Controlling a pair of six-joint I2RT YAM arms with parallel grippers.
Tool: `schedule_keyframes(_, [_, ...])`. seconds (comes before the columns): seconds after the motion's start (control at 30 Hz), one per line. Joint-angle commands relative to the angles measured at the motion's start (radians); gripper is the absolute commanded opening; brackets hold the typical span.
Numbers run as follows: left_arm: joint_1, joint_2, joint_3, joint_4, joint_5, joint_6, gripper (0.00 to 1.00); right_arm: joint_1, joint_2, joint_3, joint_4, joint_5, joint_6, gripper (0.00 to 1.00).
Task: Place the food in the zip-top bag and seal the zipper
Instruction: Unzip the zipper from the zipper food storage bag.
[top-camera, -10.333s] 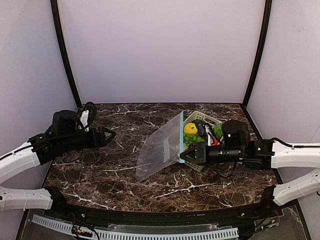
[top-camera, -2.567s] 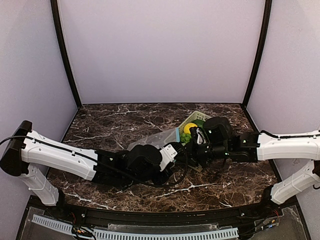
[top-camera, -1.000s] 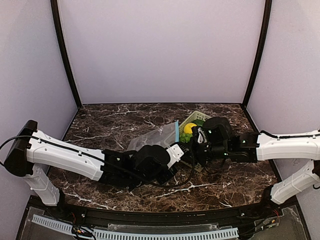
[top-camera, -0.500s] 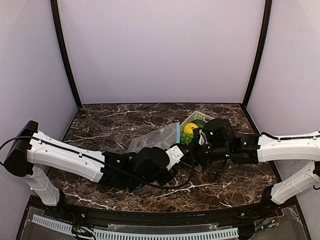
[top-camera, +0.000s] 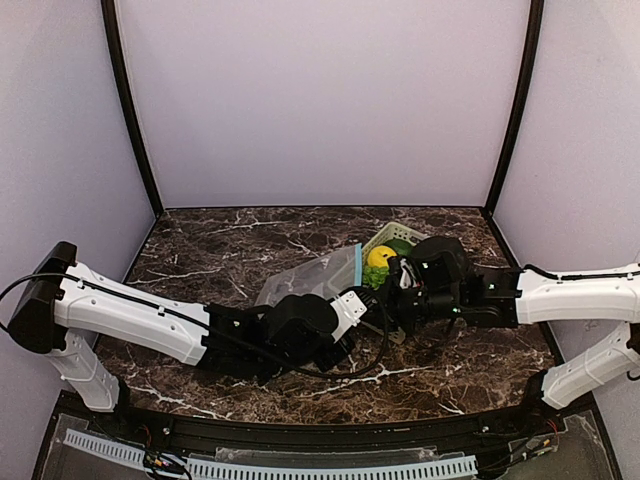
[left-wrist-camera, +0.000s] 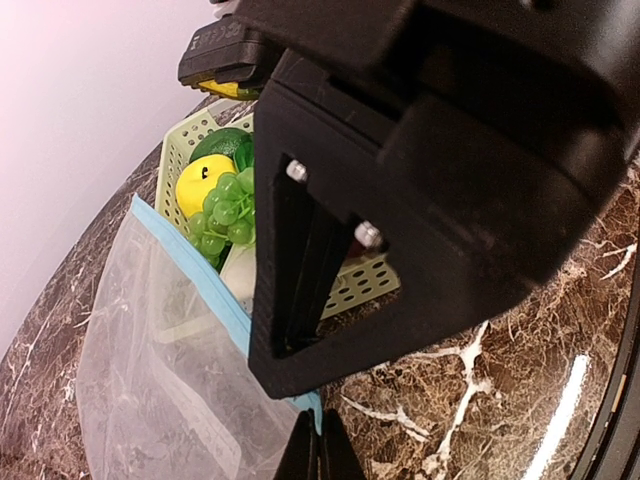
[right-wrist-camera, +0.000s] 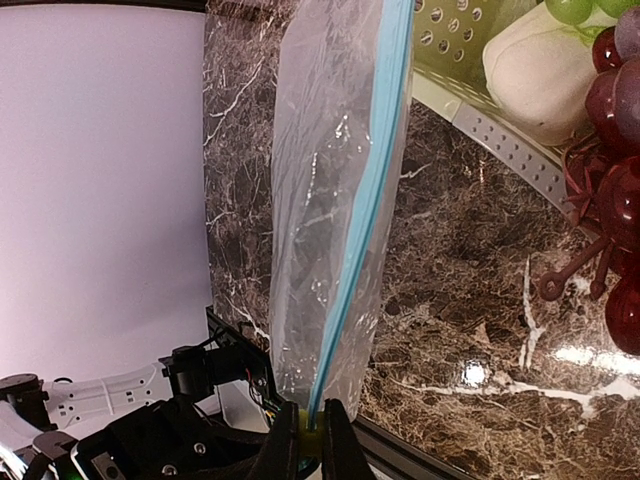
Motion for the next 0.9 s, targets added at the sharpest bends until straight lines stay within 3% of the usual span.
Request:
schedule_keyframes(0.0, [-0.010, -0.034, -0.026, -0.038, 0.013, -0.010, 0.01, -0.035, -0.013, -0.015, -0.011, 0.064, 0.002, 0.06])
schedule_keyframes(0.87, [-0.010, -0.038, -0.034, -0.044, 0.035, -0.010, 0.01, -0.079, 0.016, -0.009, -0.010, 0.074, -0.003, 0.05])
